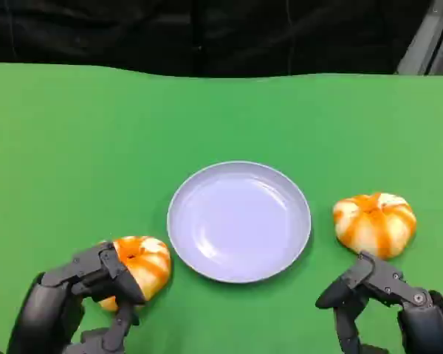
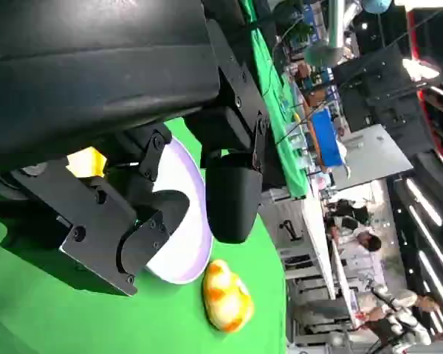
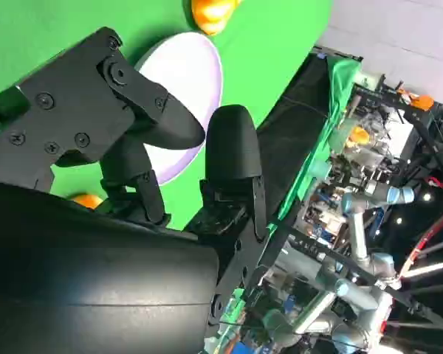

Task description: Grasp the bread from the table and place it into the plate.

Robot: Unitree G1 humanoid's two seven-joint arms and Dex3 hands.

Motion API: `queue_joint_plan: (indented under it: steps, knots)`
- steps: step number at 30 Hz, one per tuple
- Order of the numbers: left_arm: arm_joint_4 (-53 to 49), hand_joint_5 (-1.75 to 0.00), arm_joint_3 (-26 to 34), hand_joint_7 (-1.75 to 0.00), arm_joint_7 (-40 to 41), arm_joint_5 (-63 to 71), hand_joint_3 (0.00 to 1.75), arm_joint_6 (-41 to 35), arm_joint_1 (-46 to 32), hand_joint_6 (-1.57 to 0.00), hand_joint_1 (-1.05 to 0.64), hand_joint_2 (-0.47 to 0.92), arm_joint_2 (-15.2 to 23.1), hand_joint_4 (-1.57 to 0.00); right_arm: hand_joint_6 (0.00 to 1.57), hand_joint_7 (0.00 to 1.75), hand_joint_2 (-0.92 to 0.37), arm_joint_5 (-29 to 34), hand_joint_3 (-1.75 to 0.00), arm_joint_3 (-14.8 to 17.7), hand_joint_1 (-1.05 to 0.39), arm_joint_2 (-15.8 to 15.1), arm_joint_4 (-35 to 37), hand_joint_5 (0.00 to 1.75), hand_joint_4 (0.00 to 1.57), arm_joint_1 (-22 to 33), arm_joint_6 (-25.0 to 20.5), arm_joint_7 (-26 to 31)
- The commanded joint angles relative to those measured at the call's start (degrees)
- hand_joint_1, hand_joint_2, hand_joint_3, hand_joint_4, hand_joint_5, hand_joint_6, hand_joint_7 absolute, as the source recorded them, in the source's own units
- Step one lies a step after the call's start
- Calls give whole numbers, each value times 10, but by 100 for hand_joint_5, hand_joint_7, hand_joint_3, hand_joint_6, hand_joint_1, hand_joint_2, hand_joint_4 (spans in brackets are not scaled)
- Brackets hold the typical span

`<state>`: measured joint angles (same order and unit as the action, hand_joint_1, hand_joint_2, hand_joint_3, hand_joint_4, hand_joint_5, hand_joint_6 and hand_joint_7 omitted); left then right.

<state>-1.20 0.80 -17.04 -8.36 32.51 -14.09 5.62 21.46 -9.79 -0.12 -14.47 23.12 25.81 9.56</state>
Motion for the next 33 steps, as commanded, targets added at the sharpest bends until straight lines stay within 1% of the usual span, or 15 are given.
queue_joint_plan:
  steps: [1, 10, 13, 14, 15, 16, 17, 18, 20, 23, 24, 25, 27, 30, 33]
  knots:
    - [-1, -161, 7, -141, -3, -4, 126, 3, 6, -79, 4, 47, 9, -82, 65, 146, -40, -5, -129, 2, -18, -2, -1, 163, 75, 1, -2, 1]
    - [-3, -161, 10, -142, 4, 7, 126, 9, 8, -79, 4, 47, 8, -81, 64, 145, -41, -7, -126, 2, -19, -3, 0, 162, 75, 0, 2, 1]
    - [-9, -154, 14, -132, 10, 17, 122, 19, 11, -75, 3, 49, 6, -75, 64, 145, -42, -6, -125, 1, -19, -3, 0, 162, 75, 0, 3, 2]
    - [-12, -151, 16, -126, 10, 16, 118, 21, 13, -74, 2, 51, 5, -73, 64, 145, -42, -4, -125, 1, -19, -3, -1, 162, 75, 1, 1, 2]
    - [-16, -142, 18, -110, 15, 25, 101, 26, 15, -72, 0, 58, 5, -67, 64, 145, -42, -3, -125, 0, -19, -2, -2, 162, 75, 2, 0, 2]
    - [-20, -130, 21, -86, 23, 39, 70, 32, 17, -72, -5, 71, 6, -62, 64, 145, -42, -2, -125, -1, -19, -2, -3, 162, 75, 2, -1, 2]
    - [-23, -122, 23, -72, 29, 49, 47, 37, 19, -73, -10, 80, 7, -60, 64, 144, -42, -2, -125, -1, -19, -2, -4, 162, 75, 2, -2, 2]
    - [-26, -117, 24, -62, 33, 57, 31, 41, 20, -75, -13, 87, 7, -60, 64, 144, -42, -2, -125, -1, -19, -2, -4, 162, 75, 2, -2, 2]
    - [-29, -115, 25, -57, 36, 61, 21, 44, 21, -75, -15, 91, 7, -59, 64, 144, -42, -2, -125, -1, -19, -1, -4, 162, 75, 2, -2, 2]
    - [-30, -114, 24, -55, 39, 64, 19, 46, 22, -76, -15, 92, 7, -59, 64, 143, -42, -2, -125, -1, -19, -1, -4, 162, 75, 2, -2, 2]
    - [-12, -107, 30, -49, 61, 142, 17, 28, 19, -68, -22, 91, 27, -52, 64, 143, -42, 0, -125, -7, -19, 4, -9, 163, 76, 8, -6, 3]
    - [5, -89, 35, -32, 80, 208, 10, 11, 17, -53, -38, 91, 43, -39, 64, 141, -42, 2, -125, -11, -19, 8, -13, 164, 77, 12, -9, 4]
    - [32, -69, 37, -13, 107, 300, 2, -19, 13, -42, -52, 91, 61, -30, 64, 139, -42, 3, -124, -16, -19, 12, -18, 165, 77, 17, -13, 5]
    - [69, -57, 25, -4, 126, 394, 0, -68, 13, -35, -59, 91, 77, -24, 65, 139, -43, 7, -123, -19, -19, 12, -19, 164, 76, 18, -10, 10]
    - [109, -50, 3, -1, 129, 482, 0, -125, 17, -32, -63, 91, 89, -22, 65, 140, -43, 6, -123, -21, -19, 13, -19, 164, 76, 18, -11, 11]
